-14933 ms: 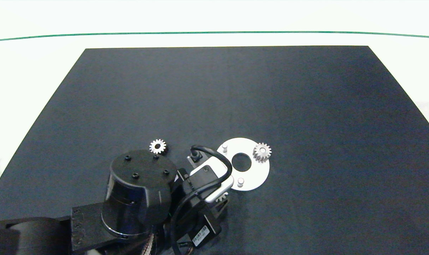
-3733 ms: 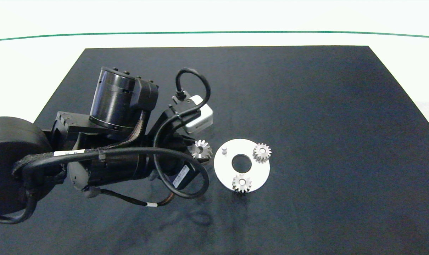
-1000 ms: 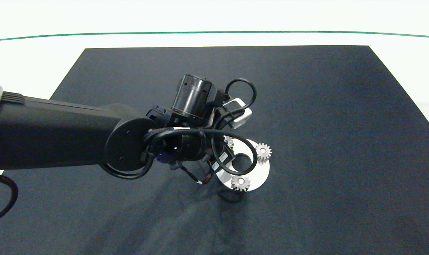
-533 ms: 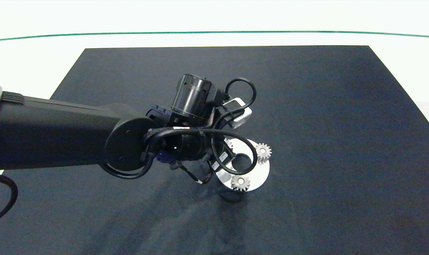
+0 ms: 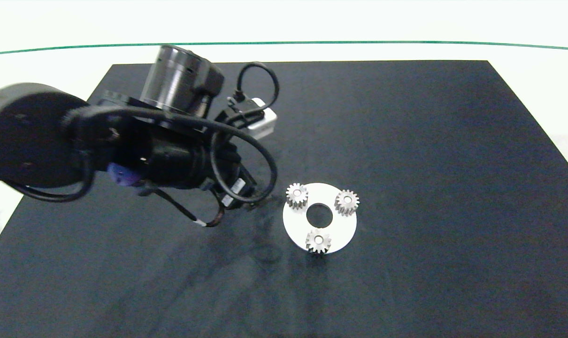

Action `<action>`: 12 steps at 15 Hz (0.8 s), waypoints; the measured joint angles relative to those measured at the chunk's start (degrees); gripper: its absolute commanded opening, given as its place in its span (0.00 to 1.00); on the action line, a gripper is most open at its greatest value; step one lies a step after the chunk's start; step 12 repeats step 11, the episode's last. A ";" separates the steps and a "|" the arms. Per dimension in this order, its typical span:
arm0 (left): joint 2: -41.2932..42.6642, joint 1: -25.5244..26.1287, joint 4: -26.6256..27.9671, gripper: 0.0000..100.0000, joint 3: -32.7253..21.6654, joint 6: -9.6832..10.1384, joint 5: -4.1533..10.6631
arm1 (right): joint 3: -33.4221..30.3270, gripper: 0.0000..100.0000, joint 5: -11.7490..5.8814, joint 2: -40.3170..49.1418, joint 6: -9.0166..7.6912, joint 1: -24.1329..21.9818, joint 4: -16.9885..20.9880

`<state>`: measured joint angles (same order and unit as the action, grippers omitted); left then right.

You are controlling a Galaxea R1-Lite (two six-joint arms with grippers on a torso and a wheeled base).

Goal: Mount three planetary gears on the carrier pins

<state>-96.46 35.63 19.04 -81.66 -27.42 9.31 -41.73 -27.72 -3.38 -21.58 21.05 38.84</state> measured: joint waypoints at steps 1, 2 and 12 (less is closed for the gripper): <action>3.68 -1.23 4.02 1.00 -0.11 -0.12 -0.15 | -0.35 1.00 0.00 -0.28 0.02 0.00 0.00; 8.16 -2.15 8.77 1.00 -0.09 -0.17 -0.22 | -0.61 1.00 0.00 -0.61 -0.05 0.09 0.00; 52.15 -19.52 30.46 1.00 13.09 3.35 0.94 | -3.06 1.00 0.11 -5.83 1.10 -4.27 -2.02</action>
